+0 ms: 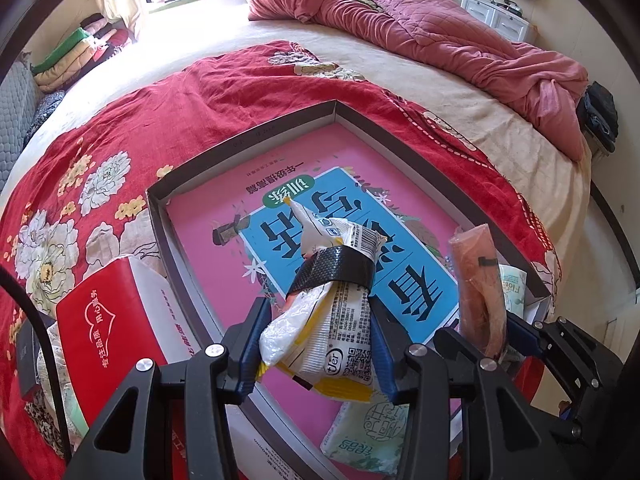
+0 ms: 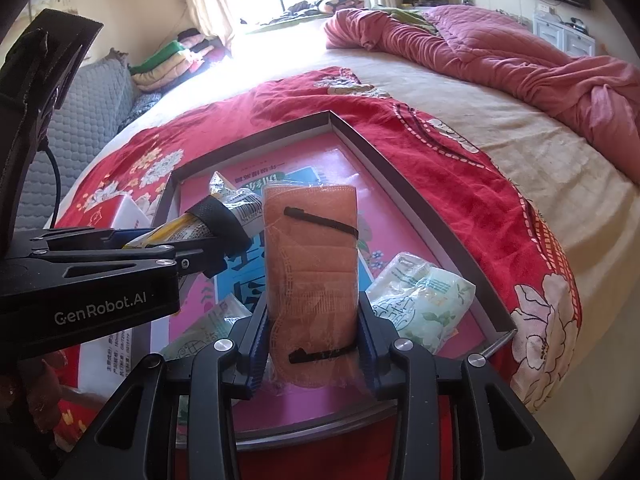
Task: Organize soft objects
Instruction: 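Move the snack bag with the left tool while the right tool brings the mask pack over the pink tray, then open the left tool to drop the snack bag while the right tool releases the mask pack into the tray, then move both open tools back from the tray toward the item pile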
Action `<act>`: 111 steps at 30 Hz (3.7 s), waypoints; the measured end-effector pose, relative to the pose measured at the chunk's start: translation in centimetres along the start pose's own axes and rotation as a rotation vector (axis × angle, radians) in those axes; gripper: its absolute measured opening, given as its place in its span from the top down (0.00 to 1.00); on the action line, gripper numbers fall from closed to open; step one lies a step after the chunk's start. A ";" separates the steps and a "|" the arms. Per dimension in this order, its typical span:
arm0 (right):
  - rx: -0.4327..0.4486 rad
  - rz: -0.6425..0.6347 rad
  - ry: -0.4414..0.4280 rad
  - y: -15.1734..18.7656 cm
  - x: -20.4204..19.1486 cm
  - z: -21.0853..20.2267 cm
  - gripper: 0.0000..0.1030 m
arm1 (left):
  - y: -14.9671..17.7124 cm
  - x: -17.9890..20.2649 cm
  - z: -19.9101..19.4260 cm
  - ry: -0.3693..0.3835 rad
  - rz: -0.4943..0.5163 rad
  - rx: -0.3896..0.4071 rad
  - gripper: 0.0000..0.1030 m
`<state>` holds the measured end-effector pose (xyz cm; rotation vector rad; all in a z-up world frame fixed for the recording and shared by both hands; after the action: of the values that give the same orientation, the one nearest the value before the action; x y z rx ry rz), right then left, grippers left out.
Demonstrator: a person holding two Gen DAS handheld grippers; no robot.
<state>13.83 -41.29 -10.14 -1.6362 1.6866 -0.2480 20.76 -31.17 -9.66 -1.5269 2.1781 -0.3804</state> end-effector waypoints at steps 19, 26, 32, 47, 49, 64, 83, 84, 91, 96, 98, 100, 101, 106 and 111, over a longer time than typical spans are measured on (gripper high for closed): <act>0.005 -0.017 0.003 0.1 -0.1 -0.2 0.49 | 0.4 0.5 0.2 -0.037 0.049 0.003 0.54; 0.049 0.011 0.038 -0.1 1.1 -1.3 0.44 | 0.4 0.6 0.4 -0.044 0.063 -0.013 0.53; 0.063 0.014 0.059 -0.2 1.5 -1.7 0.43 | 0.6 1.0 0.3 -0.041 0.079 -0.023 0.53; 0.100 0.005 0.114 -0.5 2.0 -2.7 0.35 | 0.9 0.8 -0.8 -0.033 0.070 -0.010 0.51; 0.107 0.004 0.122 -0.6 2.1 -2.9 0.33 | 1.0 0.7 -1.2 -0.029 0.066 -0.006 0.50; 0.167 0.005 0.160 -0.9 2.3 -4.6 0.28 | 1.5 -1.4 -4.9 -0.043 0.016 0.048 0.36; 0.232 -0.015 0.181 -1.7 0.5 -7.5 0.25 | 2.9 -4.4 -8.9 -0.045 -0.052 0.104 0.29; 0.235 -0.016 0.183 -1.6 0.4 -7.7 0.25 | 3.0 -4.6 -9.0 -0.046 -0.057 0.103 0.29; 0.260 -0.007 0.196 -2.0 -0.2 -9.1 0.25 | 3.6 -5.7 -10.2 -0.040 -0.077 0.118 0.27; 0.279 -0.015 0.197 -2.3 -1.0 -9.9 0.25 | 4.1 -6.6 -10.9 -0.044 -0.091 0.129 0.27; 0.280 -0.017 0.198 -2.4 -1.3 -10.2 0.25 | 4.2 -7.0 -11.2 -0.043 -0.100 0.133 0.27; 0.283 -0.024 0.197 -2.5 -1.6 -10.4 0.25 | 4.3 -7.5 -11.6 -0.047 -0.108 0.142 0.27; 0.286 -0.027 0.197 -2.6 -1.8 -10.6 0.25 | 4.3 -7.8 -11.8 -0.050 -0.111 0.145 0.27; 0.293 -0.052 0.193 -3.0 -3.0 -11.3 0.25 | 4.5 -9.1 -12.7 -0.052 -0.133 0.158 0.27; 0.297 -0.083 0.192 -3.3 -4.4 -11.9 0.25 | 4.9 -10.4 -13.7 -0.056 -0.157 0.170 0.27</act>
<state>8.45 -42.06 1.78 -1.4972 1.6310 -0.6826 12.81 -20.20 1.93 -1.5975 1.9358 -0.5519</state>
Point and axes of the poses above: each gripper's, at about its wrist camera, not at the fingertips, and z roughly the way its jaws point, x to its right, y to its underside, the point moved 6 cm from there along z, roughly the way its jaws point, and after that the axes turned 15 degrees about -y, right-handed, at the moved point
